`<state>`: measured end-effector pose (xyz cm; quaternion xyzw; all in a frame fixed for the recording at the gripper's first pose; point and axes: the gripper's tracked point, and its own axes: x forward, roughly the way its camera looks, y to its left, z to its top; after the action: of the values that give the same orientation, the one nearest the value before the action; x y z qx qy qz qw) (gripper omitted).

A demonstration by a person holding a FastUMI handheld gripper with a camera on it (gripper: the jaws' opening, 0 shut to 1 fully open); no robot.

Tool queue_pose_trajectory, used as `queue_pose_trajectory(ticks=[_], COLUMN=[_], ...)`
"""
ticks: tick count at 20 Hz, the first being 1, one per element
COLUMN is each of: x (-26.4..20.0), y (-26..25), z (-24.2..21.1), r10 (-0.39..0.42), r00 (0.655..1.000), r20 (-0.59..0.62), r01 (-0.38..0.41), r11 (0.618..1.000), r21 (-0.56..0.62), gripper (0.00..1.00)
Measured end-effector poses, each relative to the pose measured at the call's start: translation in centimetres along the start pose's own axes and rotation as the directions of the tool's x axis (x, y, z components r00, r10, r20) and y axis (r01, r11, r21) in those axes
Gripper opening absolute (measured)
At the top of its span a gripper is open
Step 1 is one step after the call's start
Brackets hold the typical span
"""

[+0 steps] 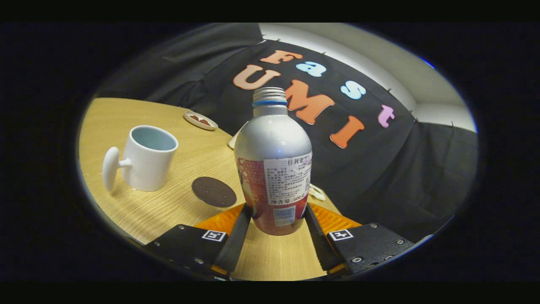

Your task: Take the bottle from table, then pour the juice into the cup, finally place the bottle on the coaster

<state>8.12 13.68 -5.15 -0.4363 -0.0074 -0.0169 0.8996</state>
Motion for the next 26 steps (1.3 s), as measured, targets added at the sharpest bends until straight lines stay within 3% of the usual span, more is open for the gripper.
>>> queue_pose_trajectory(ticks=[4, 7, 12, 23, 26], x=[0.3, 0.6, 1.3, 1.2, 1.3], y=[-0.5, -1.2, -1.4, -3.0, -2.8], z=[2.5, 3.8, 4.8, 7.3, 7.7], r10=[-0.035, -0.067, -0.071, -0.096, -0.08], r00=[0.997, 0.991, 0.985, 0.96, 0.96], r20=[0.072, 0.117, 0.158, 0.264, 0.269], r01=[0.05, 0.107, 0.147, 0.266, 0.262], r11=[0.975, 0.919, 0.825, 0.611, 0.594], r21=[-0.216, -0.379, -0.545, -0.746, -0.761], gripper=[0.73, 0.73, 0.73, 0.73, 0.73])
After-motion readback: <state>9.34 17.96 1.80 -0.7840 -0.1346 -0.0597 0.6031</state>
